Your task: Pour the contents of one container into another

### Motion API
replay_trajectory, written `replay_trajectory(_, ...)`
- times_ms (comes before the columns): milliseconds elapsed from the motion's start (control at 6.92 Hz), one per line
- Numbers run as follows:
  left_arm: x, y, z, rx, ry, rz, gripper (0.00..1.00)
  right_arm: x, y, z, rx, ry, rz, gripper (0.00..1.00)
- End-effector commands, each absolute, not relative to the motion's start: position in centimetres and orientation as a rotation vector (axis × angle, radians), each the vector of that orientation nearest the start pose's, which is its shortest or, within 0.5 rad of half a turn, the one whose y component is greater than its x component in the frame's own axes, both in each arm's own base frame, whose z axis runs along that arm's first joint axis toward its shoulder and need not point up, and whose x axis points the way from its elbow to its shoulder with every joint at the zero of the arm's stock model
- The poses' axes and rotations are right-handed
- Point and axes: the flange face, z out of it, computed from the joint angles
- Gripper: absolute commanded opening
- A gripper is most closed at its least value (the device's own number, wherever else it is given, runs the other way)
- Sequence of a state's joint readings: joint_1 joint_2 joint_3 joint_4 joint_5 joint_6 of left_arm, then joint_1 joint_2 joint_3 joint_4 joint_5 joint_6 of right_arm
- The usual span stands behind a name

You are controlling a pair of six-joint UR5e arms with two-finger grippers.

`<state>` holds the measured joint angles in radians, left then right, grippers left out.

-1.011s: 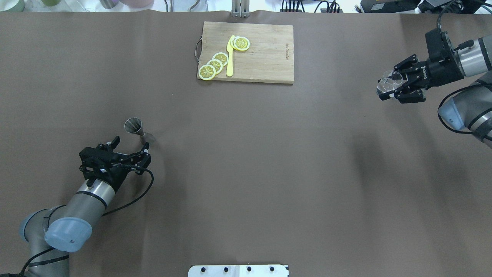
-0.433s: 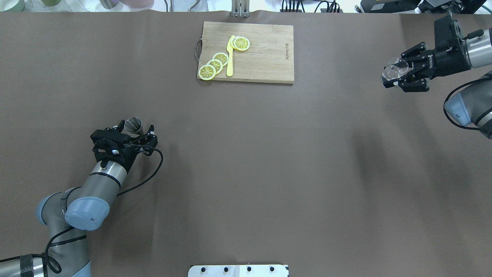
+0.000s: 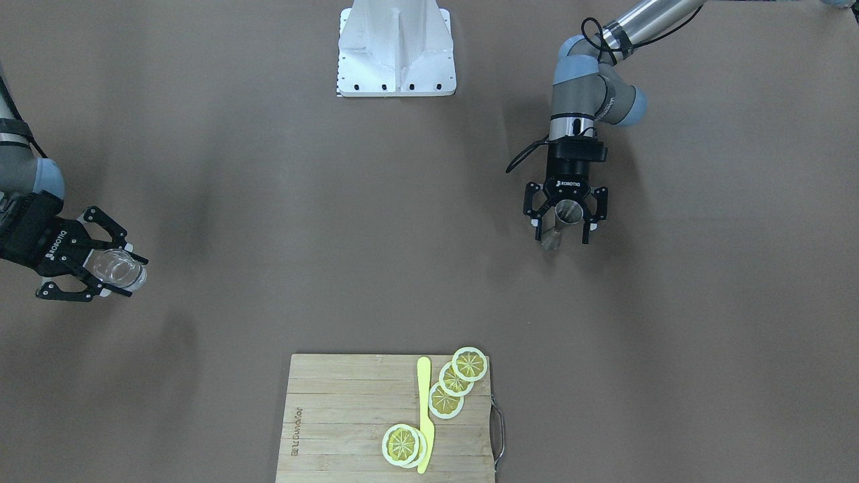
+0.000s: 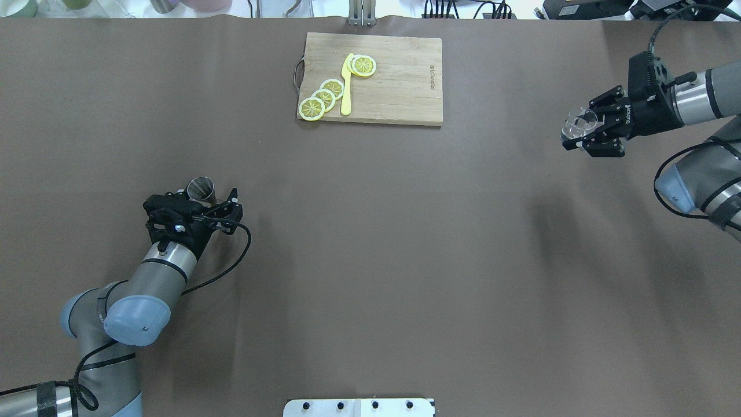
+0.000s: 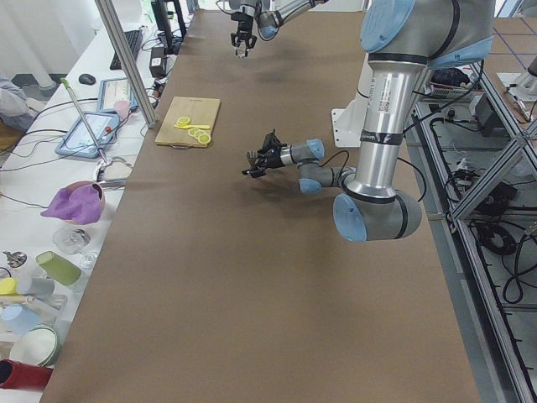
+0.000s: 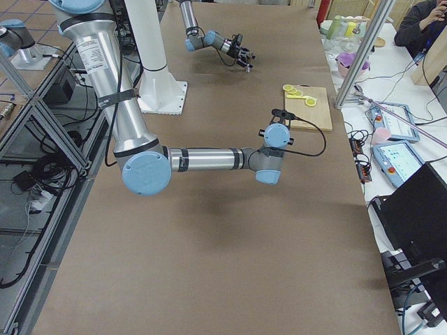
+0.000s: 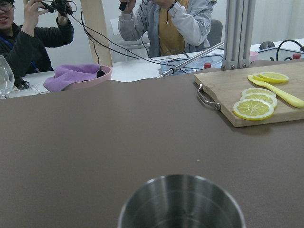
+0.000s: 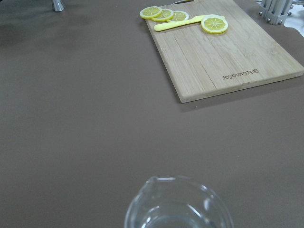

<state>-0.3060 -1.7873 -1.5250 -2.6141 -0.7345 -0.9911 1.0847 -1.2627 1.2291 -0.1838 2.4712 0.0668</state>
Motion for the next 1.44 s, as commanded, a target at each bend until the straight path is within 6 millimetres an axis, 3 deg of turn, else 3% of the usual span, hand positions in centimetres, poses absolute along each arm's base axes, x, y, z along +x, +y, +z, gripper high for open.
replay_trajectory(0, 48.4, -36.8, 44.2, 1.136, 0.710, -0.271, 0.82, -21.3, -55.9, 49.3, 1.053, -1.083, -0.928, 0.00)
replay_trajectory(289, 48.7, -36.3, 43.9, 1.135, 0.727, -0.270, 0.73, -19.7, -56.5, 47.6, 1.069, -1.079, -0.916, 0.00)
replay_trajectory(722, 49.2, -34.7, 42.5, 1.135, 0.766, -0.263, 0.66, -18.7, -55.9, 38.8, 1.039, -1.072, -0.893, 0.00)
replay_trajectory(867, 48.6, -34.4, 43.0, 1.134, 0.761, -0.259, 0.62, -18.2, -55.4, 36.7, 1.041, -1.069, -0.890, 0.00)
replay_trajectory(1156, 47.8, -34.2, 44.2, 1.130, 0.741, -0.247, 0.41, -18.3, -52.0, 29.6, 1.046, -1.086, -0.919, 0.00)
replay_trajectory(1300, 47.7, -34.2, 44.6, 1.128, 0.733, -0.243, 0.40, -18.8, -50.1, 27.3, 1.049, -1.101, -0.942, 0.00)
